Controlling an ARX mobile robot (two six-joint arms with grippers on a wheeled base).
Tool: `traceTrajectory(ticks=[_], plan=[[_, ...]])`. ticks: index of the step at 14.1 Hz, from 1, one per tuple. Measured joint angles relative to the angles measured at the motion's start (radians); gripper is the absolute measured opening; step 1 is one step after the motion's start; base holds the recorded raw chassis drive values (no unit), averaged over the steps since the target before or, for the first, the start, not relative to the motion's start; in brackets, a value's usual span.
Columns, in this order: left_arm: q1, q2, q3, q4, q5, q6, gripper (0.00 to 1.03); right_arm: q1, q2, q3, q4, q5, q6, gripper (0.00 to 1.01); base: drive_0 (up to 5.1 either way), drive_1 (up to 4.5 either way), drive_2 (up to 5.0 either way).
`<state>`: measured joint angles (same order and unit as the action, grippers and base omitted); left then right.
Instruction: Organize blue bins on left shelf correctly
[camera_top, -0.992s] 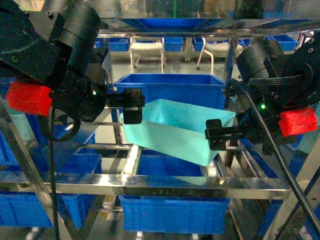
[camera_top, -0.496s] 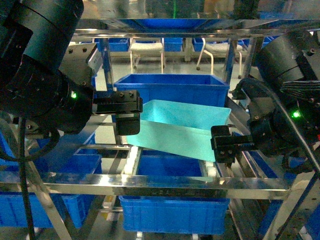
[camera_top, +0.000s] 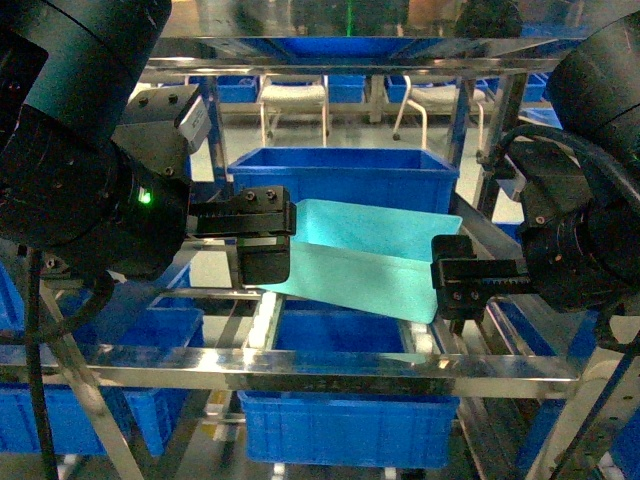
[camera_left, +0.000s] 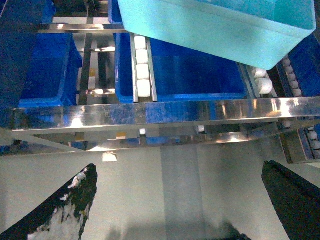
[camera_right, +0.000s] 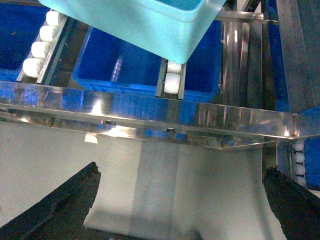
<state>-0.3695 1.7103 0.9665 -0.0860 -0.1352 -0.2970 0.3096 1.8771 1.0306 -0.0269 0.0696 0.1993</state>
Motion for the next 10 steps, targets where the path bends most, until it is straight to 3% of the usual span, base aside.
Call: traceTrajectory(ticks=[10], plan=[[0.0, 0.0, 0.0, 0.0, -0.002, 0.009, 0.98, 0.0, 0.0, 0.0, 0.0, 0.0, 0.003, 0.98, 0.0, 0.0, 0.0]])
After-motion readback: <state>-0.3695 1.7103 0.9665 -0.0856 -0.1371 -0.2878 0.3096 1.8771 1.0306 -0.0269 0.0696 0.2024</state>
